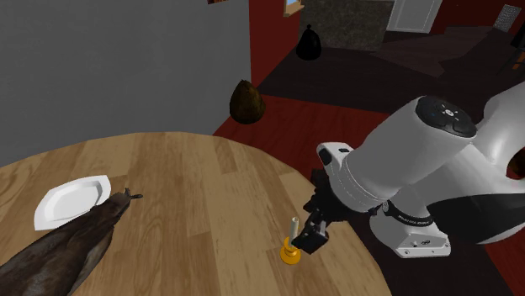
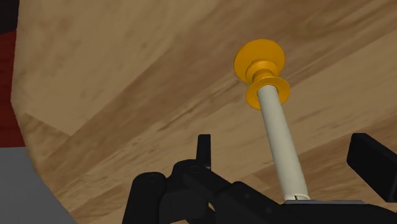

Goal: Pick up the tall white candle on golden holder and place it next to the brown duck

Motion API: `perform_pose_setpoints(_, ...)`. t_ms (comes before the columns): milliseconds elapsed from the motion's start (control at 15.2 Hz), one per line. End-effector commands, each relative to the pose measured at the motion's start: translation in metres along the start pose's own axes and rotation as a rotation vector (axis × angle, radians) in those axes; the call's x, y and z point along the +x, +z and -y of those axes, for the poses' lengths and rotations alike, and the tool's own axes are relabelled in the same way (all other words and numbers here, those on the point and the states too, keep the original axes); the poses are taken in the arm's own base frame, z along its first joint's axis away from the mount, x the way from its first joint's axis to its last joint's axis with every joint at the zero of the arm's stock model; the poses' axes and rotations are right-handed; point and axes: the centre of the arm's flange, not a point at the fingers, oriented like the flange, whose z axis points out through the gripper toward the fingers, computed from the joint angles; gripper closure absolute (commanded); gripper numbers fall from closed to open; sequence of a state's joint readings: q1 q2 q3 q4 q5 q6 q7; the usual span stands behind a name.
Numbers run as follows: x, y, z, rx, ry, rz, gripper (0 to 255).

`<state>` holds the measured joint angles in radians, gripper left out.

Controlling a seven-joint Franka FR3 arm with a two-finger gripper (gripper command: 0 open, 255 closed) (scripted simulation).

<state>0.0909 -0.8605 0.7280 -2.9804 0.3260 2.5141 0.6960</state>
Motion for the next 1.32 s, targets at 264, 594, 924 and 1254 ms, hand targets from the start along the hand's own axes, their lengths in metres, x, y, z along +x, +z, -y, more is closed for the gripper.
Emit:
perform_pose_setpoints(264,-0.008,0.035,0.008,-0.003,0.013,-0.02,0)
perform_pose_setpoints(594,-0.008,0.054,0.008,-0.003,0.013,-0.02,0)
perform_pose_setpoints(924,-0.008,0.054,0.008,-0.003,0.013,-0.02,0)
perform_pose_setpoints(1254,-0.008,0.054,0.008,-0.003,0.013,-0.02,255)
